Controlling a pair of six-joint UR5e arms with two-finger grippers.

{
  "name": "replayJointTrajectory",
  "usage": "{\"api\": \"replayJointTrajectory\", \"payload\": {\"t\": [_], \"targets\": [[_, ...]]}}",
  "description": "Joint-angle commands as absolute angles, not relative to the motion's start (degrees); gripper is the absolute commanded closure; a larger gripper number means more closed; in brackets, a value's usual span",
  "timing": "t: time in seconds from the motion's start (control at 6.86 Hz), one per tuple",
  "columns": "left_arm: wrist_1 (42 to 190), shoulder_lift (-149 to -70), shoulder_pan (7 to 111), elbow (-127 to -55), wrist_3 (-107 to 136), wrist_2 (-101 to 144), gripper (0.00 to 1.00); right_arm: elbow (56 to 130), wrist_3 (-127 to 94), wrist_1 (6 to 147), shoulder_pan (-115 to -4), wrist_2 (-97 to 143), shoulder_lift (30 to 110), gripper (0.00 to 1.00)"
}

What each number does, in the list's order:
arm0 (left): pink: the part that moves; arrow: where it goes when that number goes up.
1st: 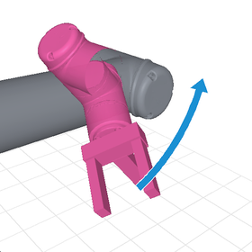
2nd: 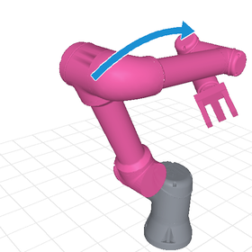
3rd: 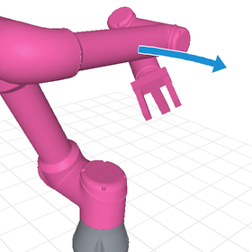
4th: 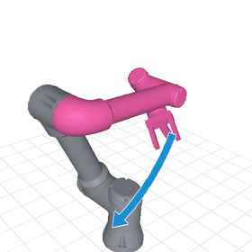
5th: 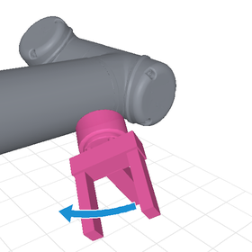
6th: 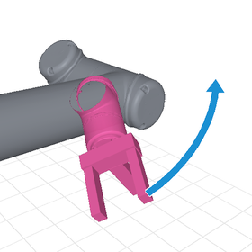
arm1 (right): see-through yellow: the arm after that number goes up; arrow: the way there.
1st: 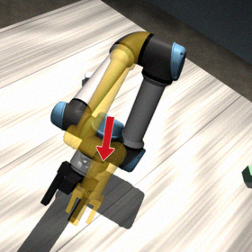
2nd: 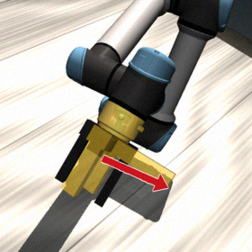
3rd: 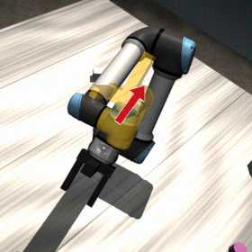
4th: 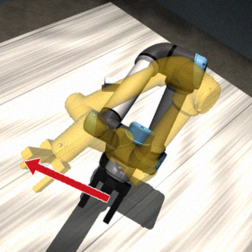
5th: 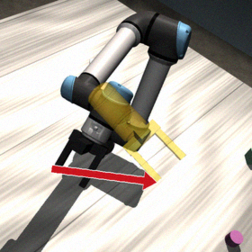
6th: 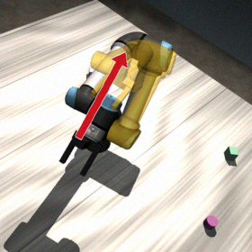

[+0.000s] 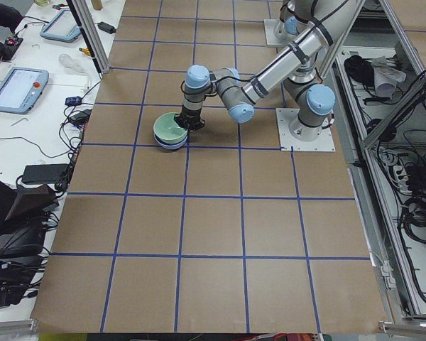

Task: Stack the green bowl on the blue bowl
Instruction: 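Lower the green bowl into the blue bowl and open the left gripper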

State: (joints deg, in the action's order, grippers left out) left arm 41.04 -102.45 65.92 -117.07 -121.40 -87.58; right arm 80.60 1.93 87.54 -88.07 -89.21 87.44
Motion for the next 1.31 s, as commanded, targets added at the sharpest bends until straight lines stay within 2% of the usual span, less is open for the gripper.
{"api": "replayJointTrajectory", "payload": {"t": [0.0, 0.15, 0.58, 0.88, 1.17], "targets": [[41.13, -103.53, 65.92, -116.98, -121.03, -87.45, 0.07, 80.60, 1.93, 87.54, -88.07, -89.21, 87.36, 0.00], [41.05, -103.54, 65.92, -116.63, -120.76, -87.54, 0.00, 80.60, 1.93, 87.54, -88.07, -89.21, 87.45, 0.00], [42.61, -101.87, 66.00, -112.52, -118.41, -87.89, 0.00, 80.60, 1.93, 87.54, -88.07, -89.12, 87.36, 0.00], [55.55, -98.20, 66.97, -106.04, -109.13, -87.72, 0.03, 80.60, 1.93, 87.54, -88.07, -89.12, 87.45, 0.00], [74.79, -95.46, 68.72, -94.01, -94.72, -87.54, 0.02, 80.60, 1.93, 87.54, -88.07, -89.21, 87.36, 0.00]]}}
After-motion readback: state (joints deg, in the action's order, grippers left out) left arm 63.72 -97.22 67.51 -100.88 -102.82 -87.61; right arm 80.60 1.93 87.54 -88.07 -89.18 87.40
